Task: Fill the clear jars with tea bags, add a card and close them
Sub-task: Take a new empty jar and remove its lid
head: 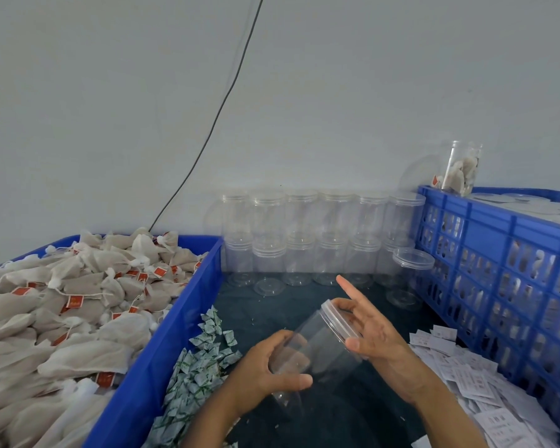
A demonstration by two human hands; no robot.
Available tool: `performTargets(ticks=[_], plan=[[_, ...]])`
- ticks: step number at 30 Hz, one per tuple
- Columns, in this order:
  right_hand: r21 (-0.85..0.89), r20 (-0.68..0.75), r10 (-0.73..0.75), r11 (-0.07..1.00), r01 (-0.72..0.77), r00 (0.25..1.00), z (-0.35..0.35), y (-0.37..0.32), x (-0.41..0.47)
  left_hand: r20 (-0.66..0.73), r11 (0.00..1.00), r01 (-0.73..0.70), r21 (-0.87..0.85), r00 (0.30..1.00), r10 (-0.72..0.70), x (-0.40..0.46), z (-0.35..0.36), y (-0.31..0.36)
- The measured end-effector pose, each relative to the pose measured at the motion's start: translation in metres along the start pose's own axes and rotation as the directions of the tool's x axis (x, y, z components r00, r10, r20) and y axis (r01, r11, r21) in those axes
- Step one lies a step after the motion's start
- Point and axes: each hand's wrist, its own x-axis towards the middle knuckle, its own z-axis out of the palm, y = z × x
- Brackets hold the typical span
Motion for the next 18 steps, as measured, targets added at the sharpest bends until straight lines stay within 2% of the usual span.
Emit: performTargets(ticks=[4,7,9,11,14,16,18], plan=[[0.064,0.044,0.0,0.998,-0.003,0.999,0.0,-0.002,-0.002,0.091,0.989,0.036,-0.145,0.996,-0.023,0.0,-0.002,0.003],[0.067,0.08,-0.01,0.998,0.005,0.997,0.002,-0.006,-0.003,0.172,0.984,0.065,-0.164,0.984,-0.036,0.001,-0.005,0.004],[0.023,0.076,-0.006,1.0,0.005,0.997,0.003,-0.009,-0.005,0.166,0.985,0.062,-0.163,0.985,-0.035,0.001,-0.004,0.004],[-0.078,0.029,-0.008,0.997,0.01,1.0,0.003,-0.01,-0.005,0.086,0.991,0.047,-0.124,0.996,-0.037,0.002,-0.001,0.002],[-0.167,-0.157,0.037,0.984,-0.063,0.987,0.005,-0.007,-0.001,-0.08,1.0,0.012,0.006,0.997,-0.012,0.004,0.001,-0.003],[-0.184,-0.236,0.06,0.977,-0.106,0.97,0.007,-0.001,0.003,-0.166,0.991,-0.004,0.135,0.986,0.027,0.005,0.001,-0.007],[-0.212,-0.249,0.082,0.968,-0.137,0.965,0.012,0.006,0.004,-0.221,0.957,-0.012,0.29,0.972,0.079,0.004,0.0,-0.007]])
